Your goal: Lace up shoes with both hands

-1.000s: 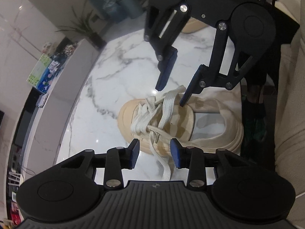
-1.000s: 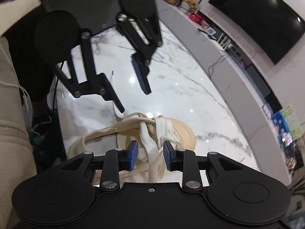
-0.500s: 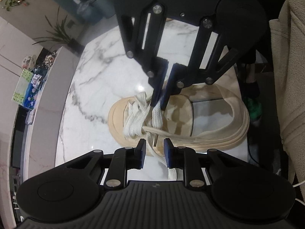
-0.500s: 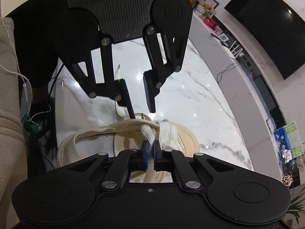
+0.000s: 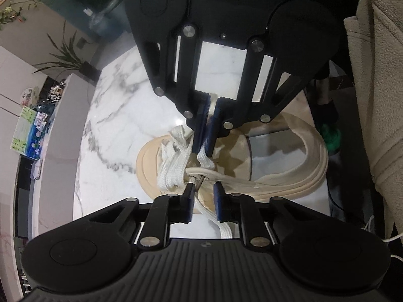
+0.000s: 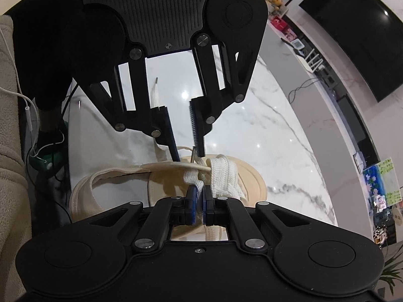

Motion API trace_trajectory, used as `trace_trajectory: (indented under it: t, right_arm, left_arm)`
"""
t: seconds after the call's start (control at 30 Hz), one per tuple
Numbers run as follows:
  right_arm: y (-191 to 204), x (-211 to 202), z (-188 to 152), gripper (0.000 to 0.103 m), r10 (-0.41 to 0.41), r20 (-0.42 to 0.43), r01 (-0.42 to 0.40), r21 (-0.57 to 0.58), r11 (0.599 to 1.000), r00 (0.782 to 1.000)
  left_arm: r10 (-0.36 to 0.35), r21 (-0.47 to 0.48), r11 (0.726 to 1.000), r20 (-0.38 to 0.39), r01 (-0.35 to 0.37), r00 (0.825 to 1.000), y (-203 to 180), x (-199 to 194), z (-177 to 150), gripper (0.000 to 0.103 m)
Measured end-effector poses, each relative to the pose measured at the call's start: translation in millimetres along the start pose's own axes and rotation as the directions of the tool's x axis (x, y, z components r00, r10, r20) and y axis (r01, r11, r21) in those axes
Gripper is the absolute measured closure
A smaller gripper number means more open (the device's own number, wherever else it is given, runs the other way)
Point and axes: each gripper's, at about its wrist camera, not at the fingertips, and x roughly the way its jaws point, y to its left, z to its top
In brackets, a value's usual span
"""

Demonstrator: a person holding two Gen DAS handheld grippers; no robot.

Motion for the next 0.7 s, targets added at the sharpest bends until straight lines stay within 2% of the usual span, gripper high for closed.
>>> trace_trajectory:
  t: [0.17,0.47,0.53,0.6,0.7]
  right_arm:
    - [-1,-2,0,0.100,-0.006,0.001,0.006,0.013,1.000,1.000]
    - [0,-12,-1,0.099,-0.023,0.010,0.022,0.050,0.999,1.000]
    - [0,-15,-1,0.095,-0.031,0.017,0.030,0.080,0.996,0.999]
    - [0,-18,-2,0.083,-0.049,0.017,0.047,0.108,0.993,0.999]
    - [-2,-25,-9,0.082,-0.061,0.003,0.059,0.173,0.983,0.998]
  left_arm:
    - [-0.002,-0.017,1.000,-0.004,0.002,1.000,4,0,3,0.100]
    - [0.019,-0.113,0.993,-0.040,-0.023,0.999,2,-5,6,0.101]
    - [0.025,-0.128,0.991,-0.043,-0.030,0.999,1,-7,6,0.101]
    - [0.038,-0.149,0.988,-0.050,-0.045,0.998,-1,-10,7,0.101]
    - [0.050,-0.168,0.984,-0.059,-0.060,0.997,-3,-18,5,0.101]
